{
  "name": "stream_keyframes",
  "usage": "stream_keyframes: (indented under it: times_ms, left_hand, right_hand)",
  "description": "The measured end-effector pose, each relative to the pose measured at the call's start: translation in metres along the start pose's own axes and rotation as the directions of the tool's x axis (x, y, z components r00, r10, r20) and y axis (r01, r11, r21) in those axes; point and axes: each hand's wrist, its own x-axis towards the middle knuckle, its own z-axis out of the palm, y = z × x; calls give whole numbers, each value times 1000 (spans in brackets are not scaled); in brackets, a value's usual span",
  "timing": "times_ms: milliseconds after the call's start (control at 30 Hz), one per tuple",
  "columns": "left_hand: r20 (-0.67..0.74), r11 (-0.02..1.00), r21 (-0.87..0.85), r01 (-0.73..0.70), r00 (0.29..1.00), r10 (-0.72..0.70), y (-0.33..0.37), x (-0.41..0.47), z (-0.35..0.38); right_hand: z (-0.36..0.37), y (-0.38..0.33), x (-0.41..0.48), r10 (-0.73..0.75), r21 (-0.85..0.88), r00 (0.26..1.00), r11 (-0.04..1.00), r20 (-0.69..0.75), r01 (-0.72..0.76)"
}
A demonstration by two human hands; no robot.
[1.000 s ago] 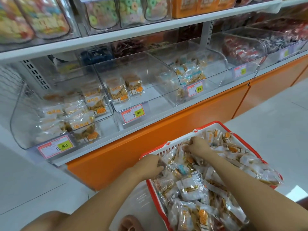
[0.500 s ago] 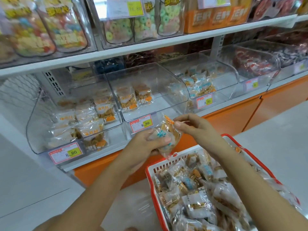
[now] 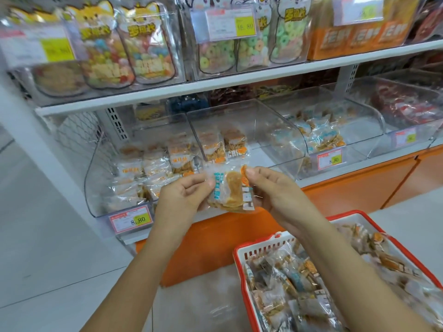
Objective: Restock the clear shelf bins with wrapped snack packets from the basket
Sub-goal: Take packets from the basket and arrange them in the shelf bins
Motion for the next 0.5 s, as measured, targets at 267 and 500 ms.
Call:
stream_keyframes:
  times_ms: [267,500]
  left_hand:
    - [-171,957,281,-75,977,126,-14,4,-40]
    - [-204,929,347,-128,957,208,-12,9,-51]
  right_hand:
    - [29,18,9,-68,-53,993,996,95,74]
    - [33,30,11,-4,-190,998,982,70,18]
